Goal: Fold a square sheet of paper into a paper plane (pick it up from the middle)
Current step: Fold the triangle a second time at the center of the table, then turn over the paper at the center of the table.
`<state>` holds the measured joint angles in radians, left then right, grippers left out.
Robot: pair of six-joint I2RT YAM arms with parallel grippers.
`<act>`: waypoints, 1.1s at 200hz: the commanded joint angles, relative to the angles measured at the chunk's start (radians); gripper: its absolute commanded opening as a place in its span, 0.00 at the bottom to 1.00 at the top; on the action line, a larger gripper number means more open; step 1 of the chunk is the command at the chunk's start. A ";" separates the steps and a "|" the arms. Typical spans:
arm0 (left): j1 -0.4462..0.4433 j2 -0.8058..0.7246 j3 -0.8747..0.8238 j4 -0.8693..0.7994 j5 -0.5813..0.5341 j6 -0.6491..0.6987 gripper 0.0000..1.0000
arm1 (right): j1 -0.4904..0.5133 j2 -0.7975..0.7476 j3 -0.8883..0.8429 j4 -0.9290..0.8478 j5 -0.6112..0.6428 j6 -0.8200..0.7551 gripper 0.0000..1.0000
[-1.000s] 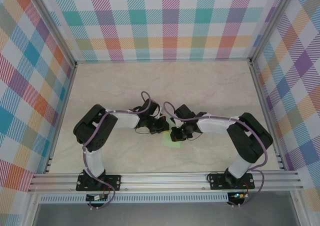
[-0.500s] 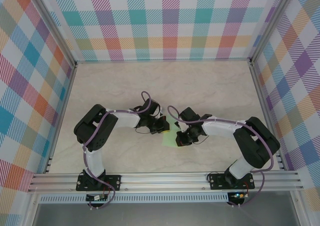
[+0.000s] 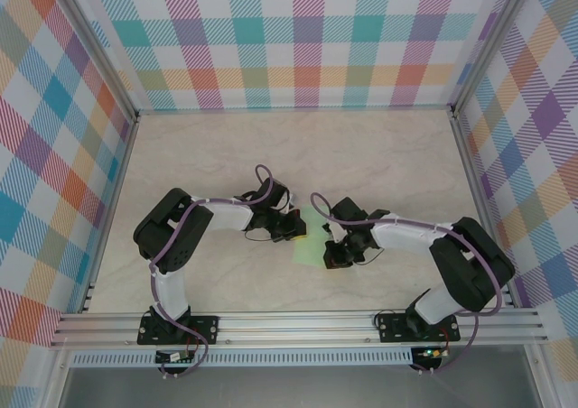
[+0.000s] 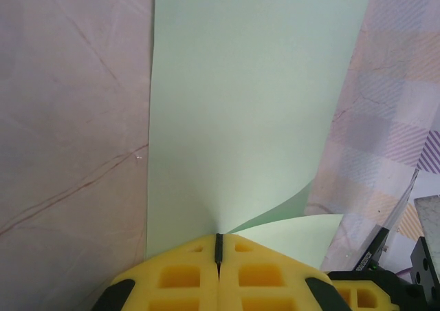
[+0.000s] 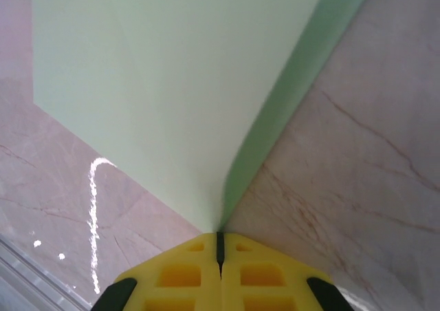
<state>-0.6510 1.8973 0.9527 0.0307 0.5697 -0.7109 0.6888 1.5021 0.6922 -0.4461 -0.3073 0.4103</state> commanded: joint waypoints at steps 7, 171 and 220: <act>0.007 0.084 -0.030 -0.103 -0.110 0.002 0.05 | -0.003 -0.072 0.027 -0.042 0.039 0.058 0.04; -0.006 -0.163 -0.110 0.026 -0.106 -0.145 0.34 | -0.116 -0.011 0.062 0.196 0.082 0.271 0.41; -0.015 -0.135 -0.111 0.044 -0.073 -0.150 0.32 | -0.121 0.055 0.081 0.211 0.051 0.265 0.30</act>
<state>-0.6586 1.7439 0.8467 0.0448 0.4664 -0.8494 0.5755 1.5311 0.7372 -0.2630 -0.2218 0.6880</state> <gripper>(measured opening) 0.320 0.327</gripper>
